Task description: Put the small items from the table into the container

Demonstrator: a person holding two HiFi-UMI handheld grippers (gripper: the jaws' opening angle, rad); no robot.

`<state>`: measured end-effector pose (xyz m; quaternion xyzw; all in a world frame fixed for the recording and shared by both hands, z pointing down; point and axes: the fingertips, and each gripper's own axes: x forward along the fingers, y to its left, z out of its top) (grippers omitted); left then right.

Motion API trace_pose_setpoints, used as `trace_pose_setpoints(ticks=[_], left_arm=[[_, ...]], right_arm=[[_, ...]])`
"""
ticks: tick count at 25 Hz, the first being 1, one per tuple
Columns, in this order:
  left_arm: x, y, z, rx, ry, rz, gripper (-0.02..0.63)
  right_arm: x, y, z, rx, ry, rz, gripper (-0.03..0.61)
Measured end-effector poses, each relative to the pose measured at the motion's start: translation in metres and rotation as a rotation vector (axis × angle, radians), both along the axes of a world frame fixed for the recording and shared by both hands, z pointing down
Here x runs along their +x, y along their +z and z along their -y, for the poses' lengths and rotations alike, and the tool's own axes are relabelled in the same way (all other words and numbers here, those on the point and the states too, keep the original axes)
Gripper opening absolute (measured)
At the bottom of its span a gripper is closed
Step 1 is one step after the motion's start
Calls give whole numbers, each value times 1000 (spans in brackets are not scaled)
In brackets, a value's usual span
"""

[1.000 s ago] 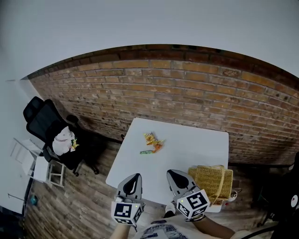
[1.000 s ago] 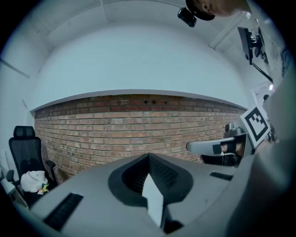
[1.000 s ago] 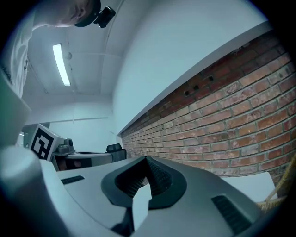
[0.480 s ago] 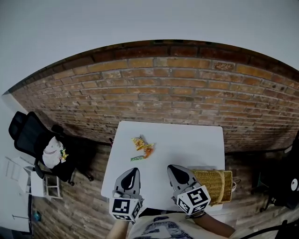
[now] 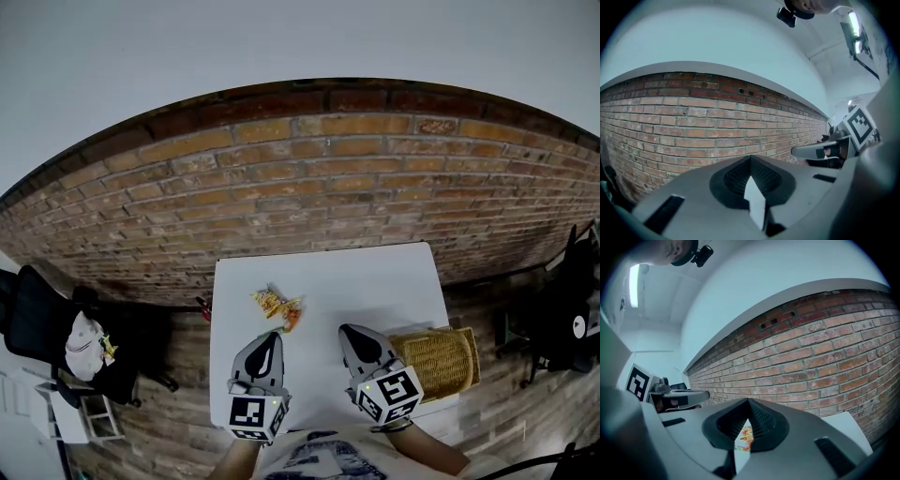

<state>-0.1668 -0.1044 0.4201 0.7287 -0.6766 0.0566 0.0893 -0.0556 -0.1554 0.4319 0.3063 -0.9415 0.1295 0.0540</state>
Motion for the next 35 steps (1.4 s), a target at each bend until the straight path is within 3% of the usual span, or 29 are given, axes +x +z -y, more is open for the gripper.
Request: trace_pose_setpoints(ticks=[9, 16, 35], left_arm=[[-52, 27, -1, -24, 84, -7, 49], [-81, 43, 7, -39, 91, -18, 49], [-100, 101, 52, -107, 90, -47, 49]], right_arm=[[-49, 28, -10, -30, 104, -63, 18], [-74, 43, -5, -48, 115, -99, 19], [-110, 113, 35, -134, 86, -206, 20]])
